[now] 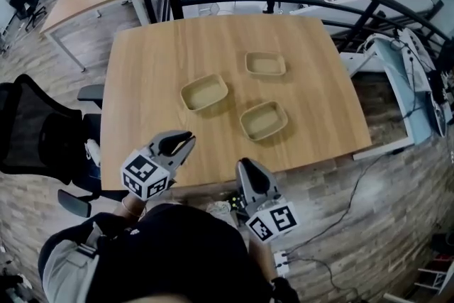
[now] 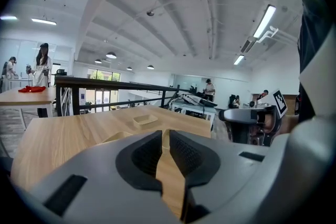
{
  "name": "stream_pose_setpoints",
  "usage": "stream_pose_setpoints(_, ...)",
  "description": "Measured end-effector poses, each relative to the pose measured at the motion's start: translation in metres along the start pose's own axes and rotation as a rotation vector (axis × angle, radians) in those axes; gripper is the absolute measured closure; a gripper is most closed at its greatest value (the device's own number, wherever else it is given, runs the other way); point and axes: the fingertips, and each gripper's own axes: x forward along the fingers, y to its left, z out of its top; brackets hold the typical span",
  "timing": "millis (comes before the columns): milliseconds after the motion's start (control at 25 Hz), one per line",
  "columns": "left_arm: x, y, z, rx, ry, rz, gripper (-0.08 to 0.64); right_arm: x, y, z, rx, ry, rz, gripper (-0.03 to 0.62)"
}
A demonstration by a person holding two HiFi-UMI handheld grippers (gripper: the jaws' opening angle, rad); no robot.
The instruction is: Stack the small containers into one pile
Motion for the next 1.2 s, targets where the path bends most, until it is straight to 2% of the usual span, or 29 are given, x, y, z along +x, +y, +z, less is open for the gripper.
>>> stream_pose_setpoints(320, 0.037, -0.015, 0.002, -0.007, 0.014, 0.029, 0.529, -0.013, -0.042, 0.01, 0.01, 0.006, 0.023, 0.563)
stream_pose_setpoints(480, 0.056, -0.025, 0.014, 0.005, -0.004, 0.029, 0.529, -0.014, -0.063, 0.018, 0.006, 0.011, 0.042, 0.563)
stream_pose_setpoints(1200, 0.077, -0.021, 0.011, -0.015, 0.025, 0.151, 0.522, 0.006, -0.093, 0.024, 0.015, 0.037, 0.168, 0.563)
